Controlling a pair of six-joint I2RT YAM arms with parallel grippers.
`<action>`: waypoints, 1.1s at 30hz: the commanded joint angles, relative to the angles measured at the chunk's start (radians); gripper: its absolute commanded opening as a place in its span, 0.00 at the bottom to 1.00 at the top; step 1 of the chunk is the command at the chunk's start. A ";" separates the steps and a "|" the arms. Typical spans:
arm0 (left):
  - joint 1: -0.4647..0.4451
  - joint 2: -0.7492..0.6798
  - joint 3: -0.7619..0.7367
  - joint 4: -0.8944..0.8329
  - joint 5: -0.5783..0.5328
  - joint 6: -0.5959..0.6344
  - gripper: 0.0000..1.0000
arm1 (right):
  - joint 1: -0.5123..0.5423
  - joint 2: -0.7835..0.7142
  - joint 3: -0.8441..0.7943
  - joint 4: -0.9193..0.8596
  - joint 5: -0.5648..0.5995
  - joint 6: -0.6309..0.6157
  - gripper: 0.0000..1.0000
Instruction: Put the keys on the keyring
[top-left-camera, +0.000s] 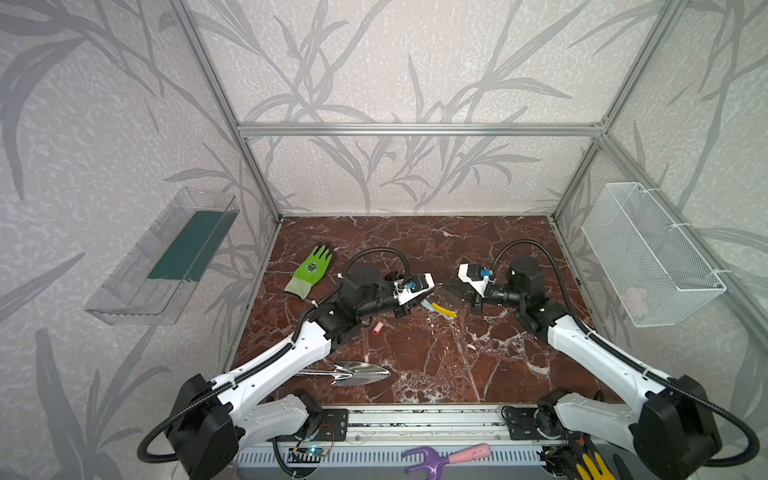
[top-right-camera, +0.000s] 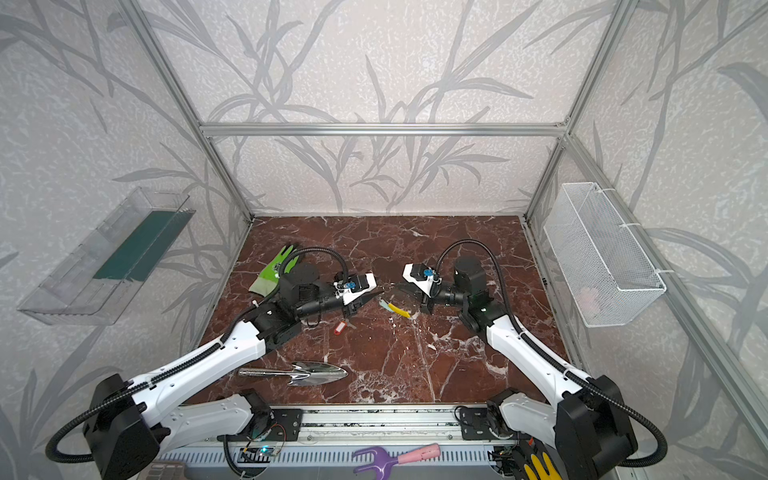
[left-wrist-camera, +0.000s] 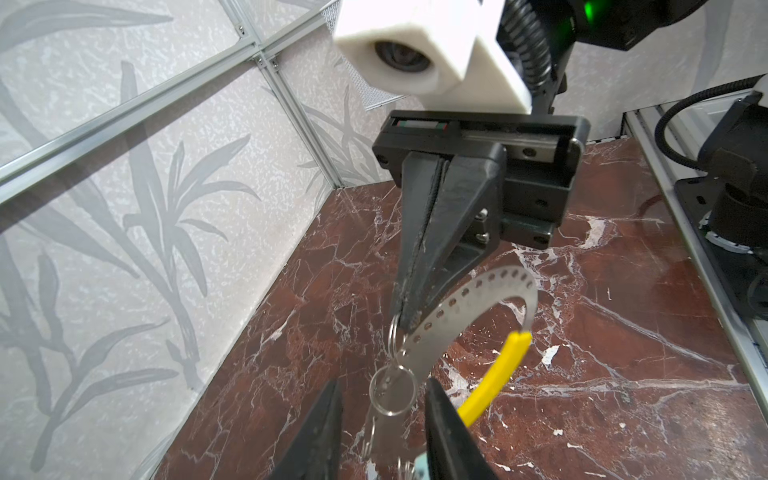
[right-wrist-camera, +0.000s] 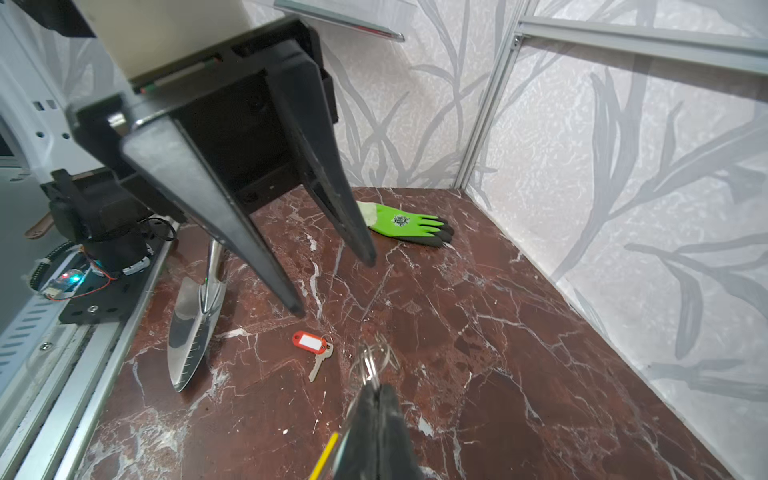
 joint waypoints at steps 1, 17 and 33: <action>-0.011 0.002 0.027 -0.024 0.023 0.038 0.35 | -0.004 -0.035 -0.017 0.049 -0.049 -0.006 0.00; -0.044 0.036 0.055 0.006 0.013 0.023 0.30 | 0.007 -0.077 -0.019 0.046 -0.068 0.000 0.00; -0.062 0.063 0.073 0.014 0.035 0.006 0.13 | 0.018 -0.083 -0.011 0.039 -0.064 -0.003 0.00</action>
